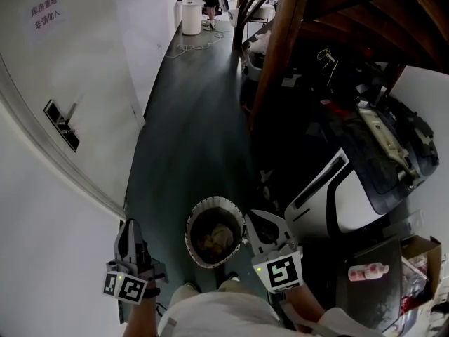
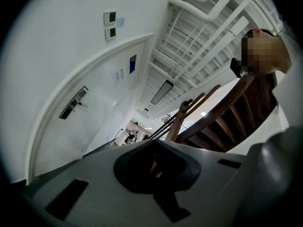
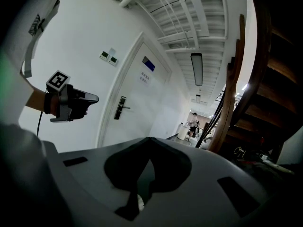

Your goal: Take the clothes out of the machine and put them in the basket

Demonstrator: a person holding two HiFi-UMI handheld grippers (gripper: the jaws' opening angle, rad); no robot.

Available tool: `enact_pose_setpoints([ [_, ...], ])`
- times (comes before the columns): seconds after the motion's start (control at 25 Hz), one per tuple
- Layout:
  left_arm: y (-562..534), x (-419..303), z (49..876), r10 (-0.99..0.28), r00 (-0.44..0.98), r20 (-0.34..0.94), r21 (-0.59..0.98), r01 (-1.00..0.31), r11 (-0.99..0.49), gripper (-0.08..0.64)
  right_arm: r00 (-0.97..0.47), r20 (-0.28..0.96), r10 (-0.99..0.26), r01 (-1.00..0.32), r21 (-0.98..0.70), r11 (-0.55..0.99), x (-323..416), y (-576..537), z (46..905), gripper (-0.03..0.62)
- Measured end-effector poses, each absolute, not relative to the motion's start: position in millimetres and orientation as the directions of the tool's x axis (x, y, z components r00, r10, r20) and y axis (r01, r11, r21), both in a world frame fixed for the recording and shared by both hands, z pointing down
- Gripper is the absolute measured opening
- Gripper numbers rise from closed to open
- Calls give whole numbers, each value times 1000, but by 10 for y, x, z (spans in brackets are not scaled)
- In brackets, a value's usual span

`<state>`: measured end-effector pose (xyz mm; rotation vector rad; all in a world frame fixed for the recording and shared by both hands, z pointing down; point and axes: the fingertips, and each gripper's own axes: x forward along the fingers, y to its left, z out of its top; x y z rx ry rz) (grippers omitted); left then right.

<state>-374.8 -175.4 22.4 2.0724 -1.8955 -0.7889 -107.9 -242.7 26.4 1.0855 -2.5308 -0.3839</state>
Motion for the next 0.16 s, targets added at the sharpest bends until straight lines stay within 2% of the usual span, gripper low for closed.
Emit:
enact_pose_setpoints([
  [0.16, -1719, -3756, 252, -973, 15, -232, 512, -848, -135, 14, -638, 208, -741, -647, 377, 663, -1047, -2409, 251, 12],
])
